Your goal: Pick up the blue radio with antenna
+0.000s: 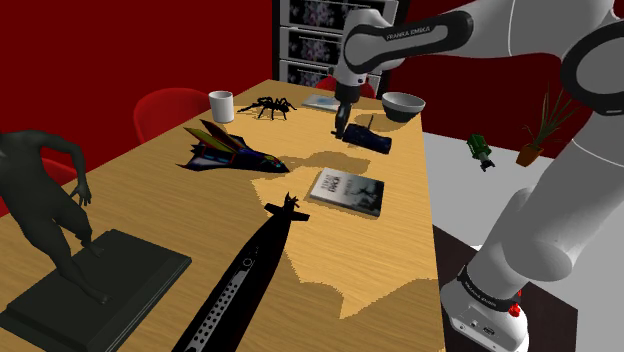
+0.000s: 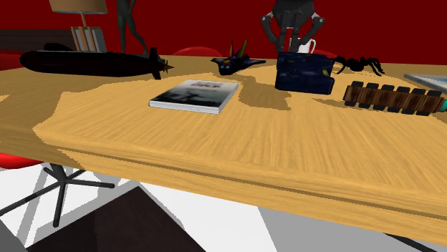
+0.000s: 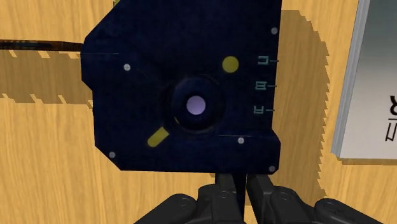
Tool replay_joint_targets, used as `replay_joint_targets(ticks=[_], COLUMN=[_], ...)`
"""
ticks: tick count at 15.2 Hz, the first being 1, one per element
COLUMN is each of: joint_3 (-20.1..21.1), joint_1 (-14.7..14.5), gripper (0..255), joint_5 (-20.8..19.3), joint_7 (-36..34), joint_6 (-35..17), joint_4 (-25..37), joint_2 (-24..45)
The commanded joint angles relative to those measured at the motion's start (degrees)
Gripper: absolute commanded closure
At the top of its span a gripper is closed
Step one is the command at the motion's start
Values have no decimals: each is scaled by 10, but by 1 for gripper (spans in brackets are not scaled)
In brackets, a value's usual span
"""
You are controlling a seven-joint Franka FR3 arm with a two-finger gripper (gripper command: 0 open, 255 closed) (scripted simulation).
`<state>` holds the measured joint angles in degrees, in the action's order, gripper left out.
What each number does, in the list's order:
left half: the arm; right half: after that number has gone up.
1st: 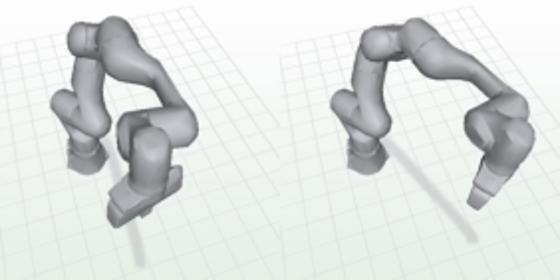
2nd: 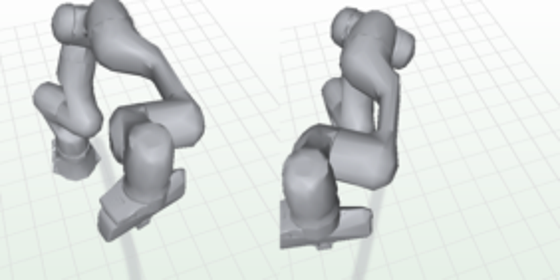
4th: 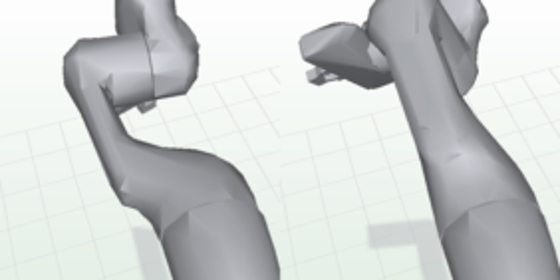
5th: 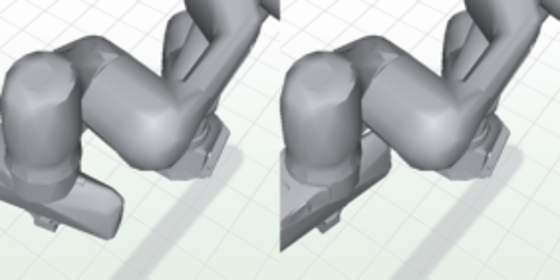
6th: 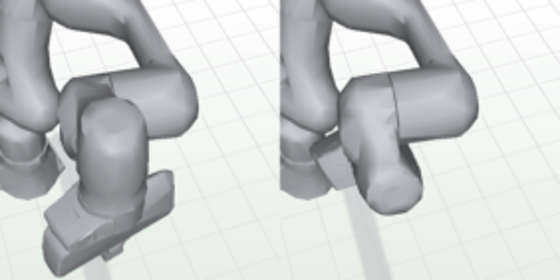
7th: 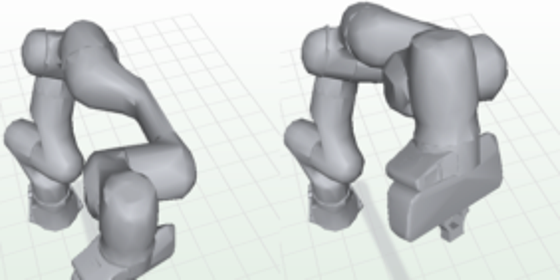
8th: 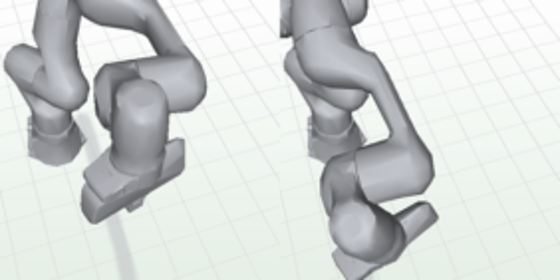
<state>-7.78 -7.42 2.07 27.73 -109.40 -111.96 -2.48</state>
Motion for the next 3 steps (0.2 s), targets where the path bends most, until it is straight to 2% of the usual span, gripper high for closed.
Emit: replay_joint_targets(ticks=[1,3], joint_3=[1,1], joint_1=[0,0], gripper=[255,255], joint_5=[-1,-1], joint_7=[-2,-2], joint_6=[17,18], joint_4=[11,12], joint_2=[-6,-6])
